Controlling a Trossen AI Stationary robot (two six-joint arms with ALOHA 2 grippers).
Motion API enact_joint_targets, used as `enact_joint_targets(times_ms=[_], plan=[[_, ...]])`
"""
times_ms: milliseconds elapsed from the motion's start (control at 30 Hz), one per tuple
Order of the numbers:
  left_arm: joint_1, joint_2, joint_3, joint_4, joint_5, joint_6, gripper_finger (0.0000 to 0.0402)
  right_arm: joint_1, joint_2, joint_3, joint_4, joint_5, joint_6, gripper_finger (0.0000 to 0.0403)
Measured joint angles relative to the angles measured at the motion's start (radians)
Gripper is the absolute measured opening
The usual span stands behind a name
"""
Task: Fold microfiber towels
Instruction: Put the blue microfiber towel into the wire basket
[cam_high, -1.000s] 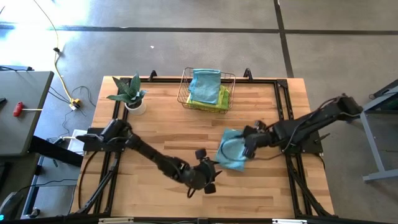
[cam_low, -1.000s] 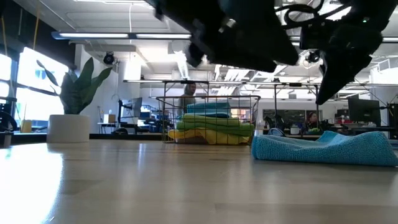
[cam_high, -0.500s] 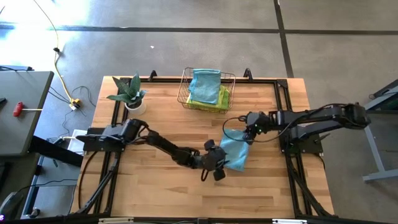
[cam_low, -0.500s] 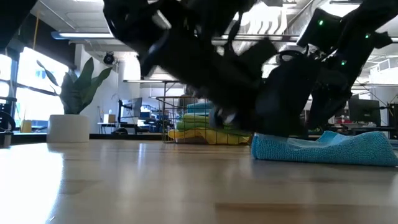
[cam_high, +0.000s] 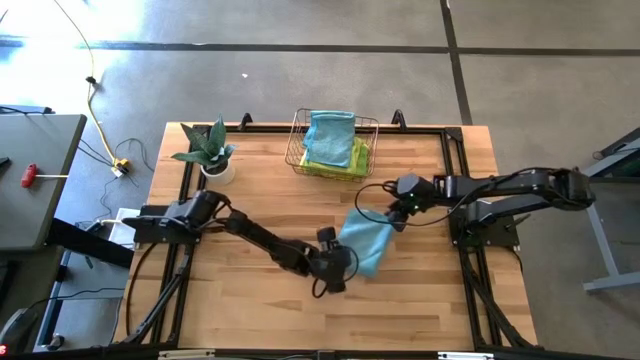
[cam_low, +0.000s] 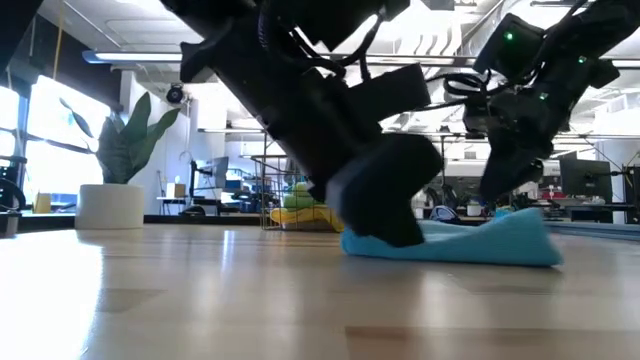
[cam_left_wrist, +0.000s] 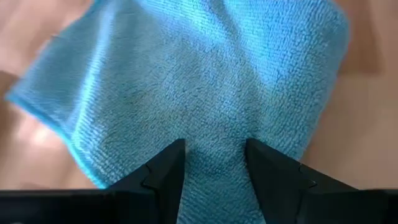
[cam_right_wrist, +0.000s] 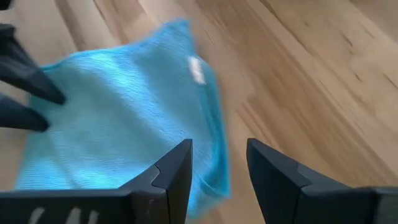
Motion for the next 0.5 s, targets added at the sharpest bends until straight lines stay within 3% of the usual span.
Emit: enact_joint_targets(times_ms=[233,500], plan=[[0.005,-0.045,-0.005,-0.077,0.016,0.108,0.0161,0.035,0.072,0.000,0.143,0.007,-0.002,0.0175],[0.006,-0.048,-0.003,-0.133,0.030,0.053,0.0161,0.006,0.266,0.000,0.316,0.004,-0.020,0.0217]])
